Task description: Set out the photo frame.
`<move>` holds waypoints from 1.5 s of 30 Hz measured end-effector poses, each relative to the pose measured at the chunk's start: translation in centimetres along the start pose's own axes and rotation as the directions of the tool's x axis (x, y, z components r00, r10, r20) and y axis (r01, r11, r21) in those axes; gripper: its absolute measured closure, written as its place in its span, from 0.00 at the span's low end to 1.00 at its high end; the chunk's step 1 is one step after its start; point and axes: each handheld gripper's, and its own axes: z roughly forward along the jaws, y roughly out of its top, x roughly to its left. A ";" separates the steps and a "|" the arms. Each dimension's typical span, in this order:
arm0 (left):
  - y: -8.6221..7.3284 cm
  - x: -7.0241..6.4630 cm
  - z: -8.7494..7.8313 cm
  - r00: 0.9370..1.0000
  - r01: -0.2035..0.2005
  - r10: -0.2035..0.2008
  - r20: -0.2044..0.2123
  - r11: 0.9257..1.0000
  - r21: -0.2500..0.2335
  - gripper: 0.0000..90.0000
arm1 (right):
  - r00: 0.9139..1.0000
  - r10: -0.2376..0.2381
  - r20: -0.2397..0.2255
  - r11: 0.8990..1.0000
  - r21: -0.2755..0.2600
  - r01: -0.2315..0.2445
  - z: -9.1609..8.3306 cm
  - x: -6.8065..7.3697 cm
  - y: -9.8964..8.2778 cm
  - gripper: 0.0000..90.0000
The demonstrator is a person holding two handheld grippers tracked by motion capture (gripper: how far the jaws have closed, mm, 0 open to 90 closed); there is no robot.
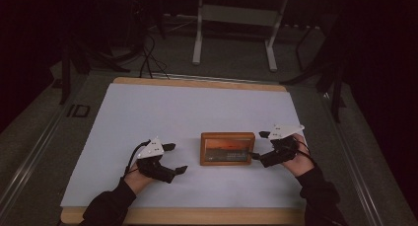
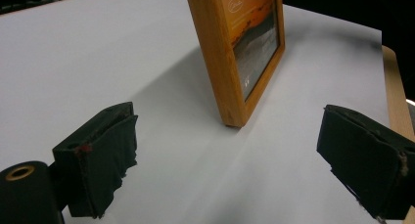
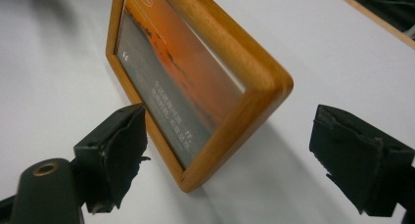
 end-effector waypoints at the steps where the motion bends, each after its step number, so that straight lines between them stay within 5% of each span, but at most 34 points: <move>1: 0.0 0.0 0.0 1.000 -0.001 0.001 0.001 1.000 0.001 0.09 | 1.000 0.009 -0.001 1.000 -0.013 -0.009 -0.1 0.1 -0.4 0.15; 18: -0.2 -0.1 0.0 1.000 -0.012 0.012 0.002 1.000 0.000 0.09 | 0.993 0.111 0.037 0.991 -0.073 -0.108 0.0 2.3 -5.4 0.16; 25: -0.2 -0.2 0.1 1.000 -0.022 0.021 0.004 1.000 0.007 0.09 | 0.991 0.131 0.034 0.990 -0.054 -0.129 0.2 2.9 -6.9 0.16; 45: -0.3 -0.6 0.2 0.999 -0.038 0.038 0.008 0.999 0.008 0.09 | 0.983 0.166 0.083 0.982 -0.101 -0.158 -0.2 3.3 -8.9 0.15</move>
